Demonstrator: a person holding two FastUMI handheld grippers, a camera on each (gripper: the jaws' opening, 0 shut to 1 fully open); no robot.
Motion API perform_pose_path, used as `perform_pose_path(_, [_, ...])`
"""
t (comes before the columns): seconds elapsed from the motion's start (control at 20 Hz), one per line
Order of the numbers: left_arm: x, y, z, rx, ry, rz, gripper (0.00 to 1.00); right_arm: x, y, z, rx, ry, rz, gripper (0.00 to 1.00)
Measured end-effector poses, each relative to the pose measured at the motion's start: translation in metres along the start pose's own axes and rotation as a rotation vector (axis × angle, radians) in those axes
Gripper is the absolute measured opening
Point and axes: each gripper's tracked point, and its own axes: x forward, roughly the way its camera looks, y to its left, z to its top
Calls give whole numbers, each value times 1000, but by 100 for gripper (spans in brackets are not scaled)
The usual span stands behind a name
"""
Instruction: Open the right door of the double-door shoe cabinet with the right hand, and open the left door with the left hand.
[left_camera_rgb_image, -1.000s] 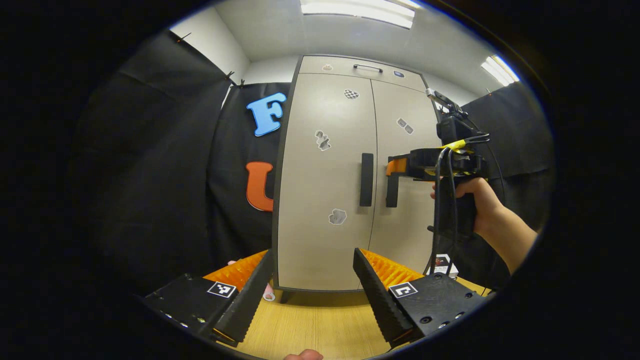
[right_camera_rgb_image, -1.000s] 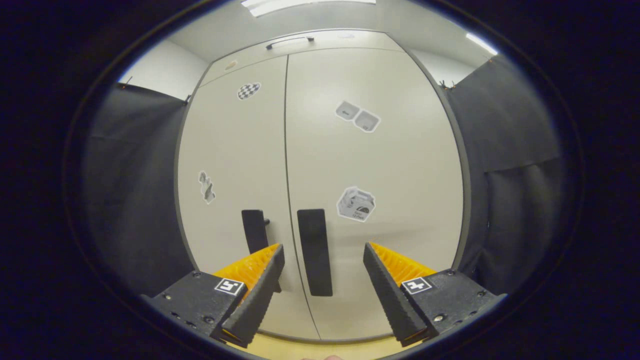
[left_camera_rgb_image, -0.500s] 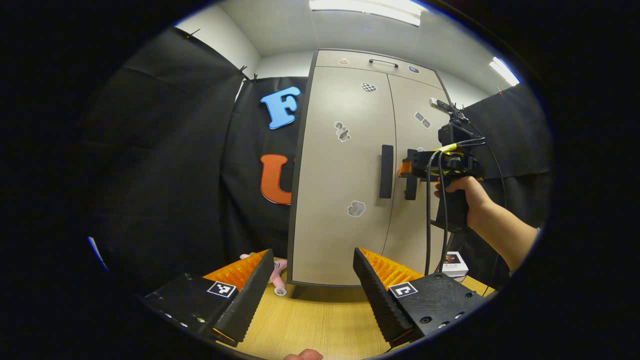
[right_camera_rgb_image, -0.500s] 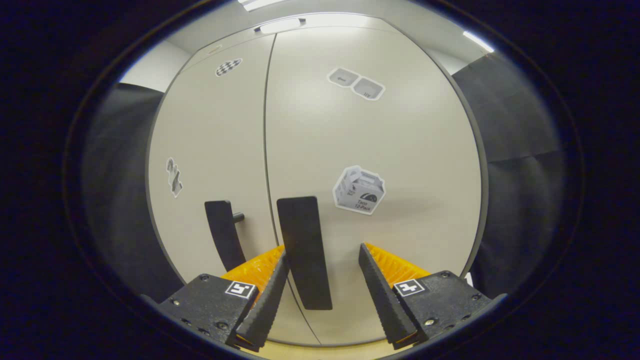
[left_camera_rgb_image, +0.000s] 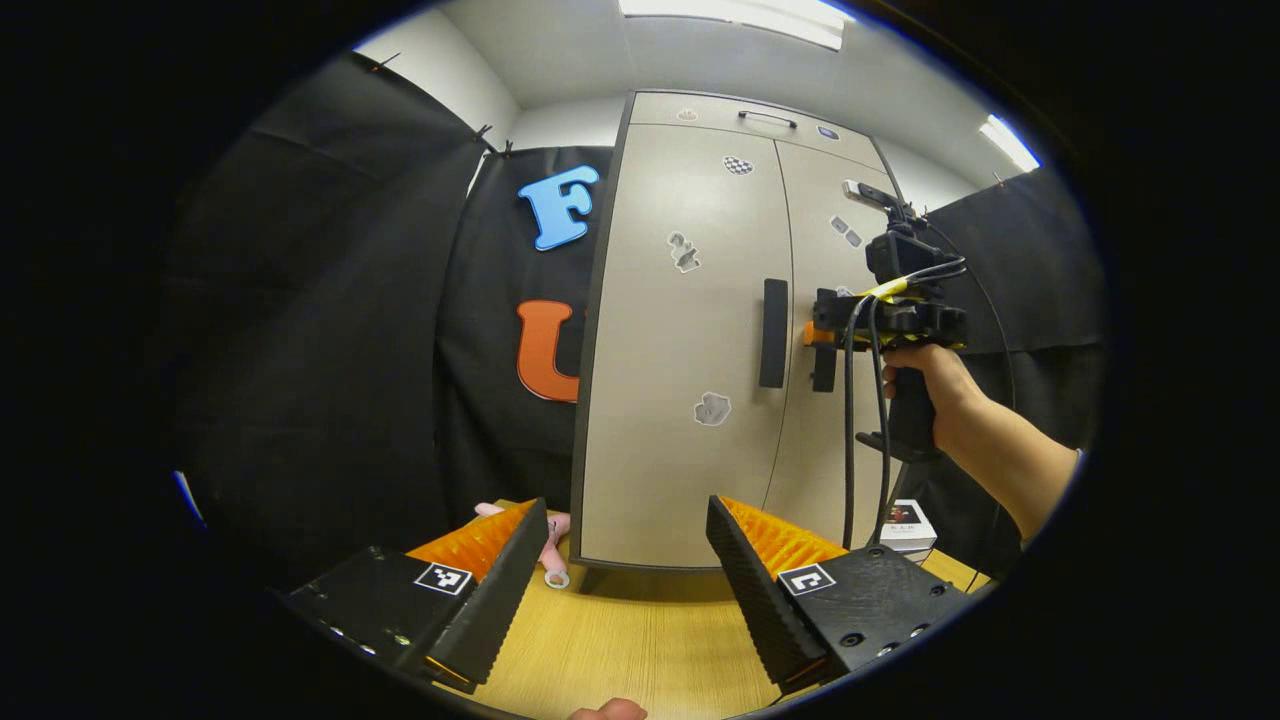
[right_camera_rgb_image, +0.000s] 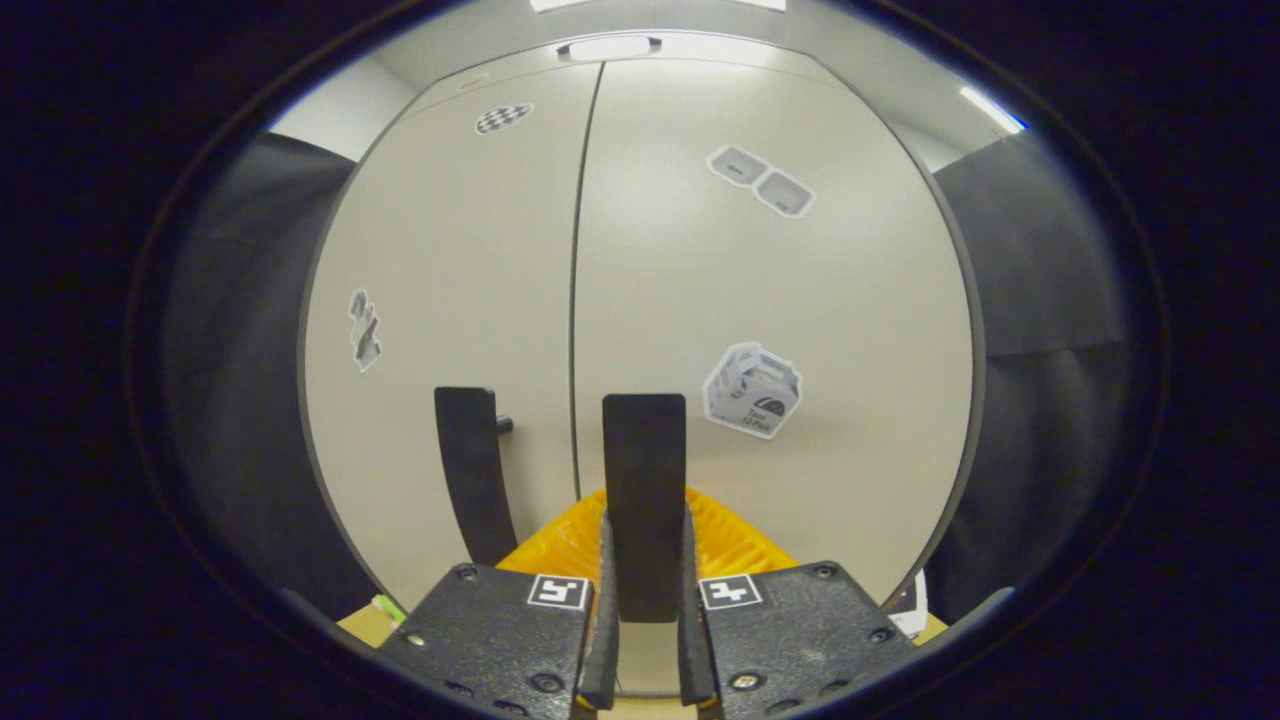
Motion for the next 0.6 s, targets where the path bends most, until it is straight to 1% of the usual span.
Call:
perform_pose_path(0.15, [-2, 6, 0, 43, -1, 30, 95, 0, 0, 0, -22, 5, 7, 27])
perform_pose_path(0.25, [-2, 4, 1, 50, -10, 28, 95, -2, 0, -1, -44, 12, 14, 27])
perform_pose_path(0.35, [-4, 1, 4, 41, -19, 15, 95, -5, 0, -2, -34, 17, 24, 27])
perform_pose_path(0.5, [-12, 1, 4, 56, -11, 26, 95, -18, 0, 0, -10, -1, 40, 25])
perform_pose_path(0.6, [-16, 1, -2, 64, 10, 39, 95, -39, -3, -1, 2, 2, 55, 24])
